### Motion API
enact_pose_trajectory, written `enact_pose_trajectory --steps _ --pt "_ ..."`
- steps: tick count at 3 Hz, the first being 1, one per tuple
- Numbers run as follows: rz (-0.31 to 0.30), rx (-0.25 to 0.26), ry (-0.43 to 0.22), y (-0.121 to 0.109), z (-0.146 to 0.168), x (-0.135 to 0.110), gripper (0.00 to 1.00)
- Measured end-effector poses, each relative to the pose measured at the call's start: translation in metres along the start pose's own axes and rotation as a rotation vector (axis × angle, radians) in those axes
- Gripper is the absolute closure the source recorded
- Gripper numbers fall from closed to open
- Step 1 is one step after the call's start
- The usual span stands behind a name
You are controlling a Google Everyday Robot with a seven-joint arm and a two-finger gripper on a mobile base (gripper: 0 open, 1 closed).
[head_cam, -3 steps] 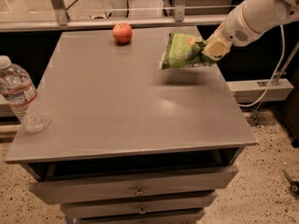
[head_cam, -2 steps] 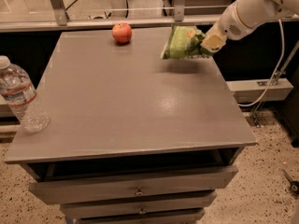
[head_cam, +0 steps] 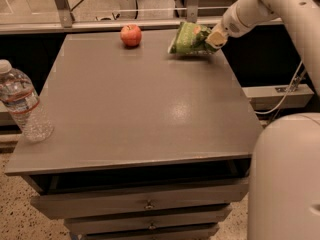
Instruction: Move green jalapeno chip bag near apple
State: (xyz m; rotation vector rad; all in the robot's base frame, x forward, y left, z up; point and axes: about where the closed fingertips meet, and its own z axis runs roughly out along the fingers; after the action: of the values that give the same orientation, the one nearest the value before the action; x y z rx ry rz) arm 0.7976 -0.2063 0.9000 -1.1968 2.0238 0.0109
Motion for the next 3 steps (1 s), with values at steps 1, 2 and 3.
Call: enact_pose_trajectory --steps 1,2,3 --pt "0.009 -0.02 -0.014 -0.003 0.032 -0.012 1.0" --pt "0.012 -0.046 -0.025 0.0 0.054 -0.024 1.0" --pt "0.009 -0.076 -0.037 0.007 0.068 -0.037 1.0"
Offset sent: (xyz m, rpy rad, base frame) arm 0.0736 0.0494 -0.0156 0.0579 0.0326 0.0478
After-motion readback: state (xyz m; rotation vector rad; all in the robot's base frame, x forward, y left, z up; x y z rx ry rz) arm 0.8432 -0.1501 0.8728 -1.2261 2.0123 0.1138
